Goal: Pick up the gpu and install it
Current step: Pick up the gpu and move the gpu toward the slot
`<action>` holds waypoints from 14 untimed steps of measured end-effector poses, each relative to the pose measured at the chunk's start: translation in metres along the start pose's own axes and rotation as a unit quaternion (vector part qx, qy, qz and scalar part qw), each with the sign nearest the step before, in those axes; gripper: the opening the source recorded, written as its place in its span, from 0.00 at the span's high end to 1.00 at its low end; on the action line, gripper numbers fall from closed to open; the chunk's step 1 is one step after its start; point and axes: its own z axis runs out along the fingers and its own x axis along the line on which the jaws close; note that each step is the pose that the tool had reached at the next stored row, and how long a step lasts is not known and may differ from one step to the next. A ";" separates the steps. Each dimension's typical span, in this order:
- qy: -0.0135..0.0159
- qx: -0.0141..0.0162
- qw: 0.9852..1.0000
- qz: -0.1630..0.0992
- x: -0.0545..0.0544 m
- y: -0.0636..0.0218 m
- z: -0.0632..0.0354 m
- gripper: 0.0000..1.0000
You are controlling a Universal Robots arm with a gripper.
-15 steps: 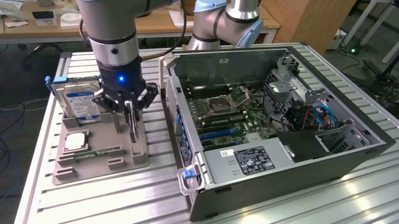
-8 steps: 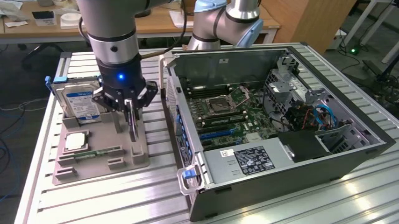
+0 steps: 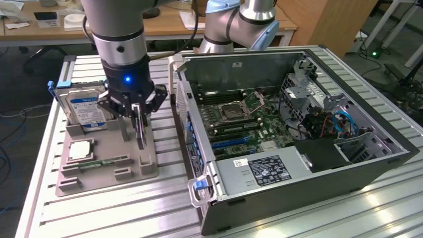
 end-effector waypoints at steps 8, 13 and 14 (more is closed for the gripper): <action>0.000 0.000 1.000 0.000 0.000 0.0001 -0.0026 0.72; 0.000 0.000 1.000 0.000 0.000 0.0001 -0.0041 0.72; 0.000 0.000 1.000 0.000 0.000 0.0001 -0.0045 0.72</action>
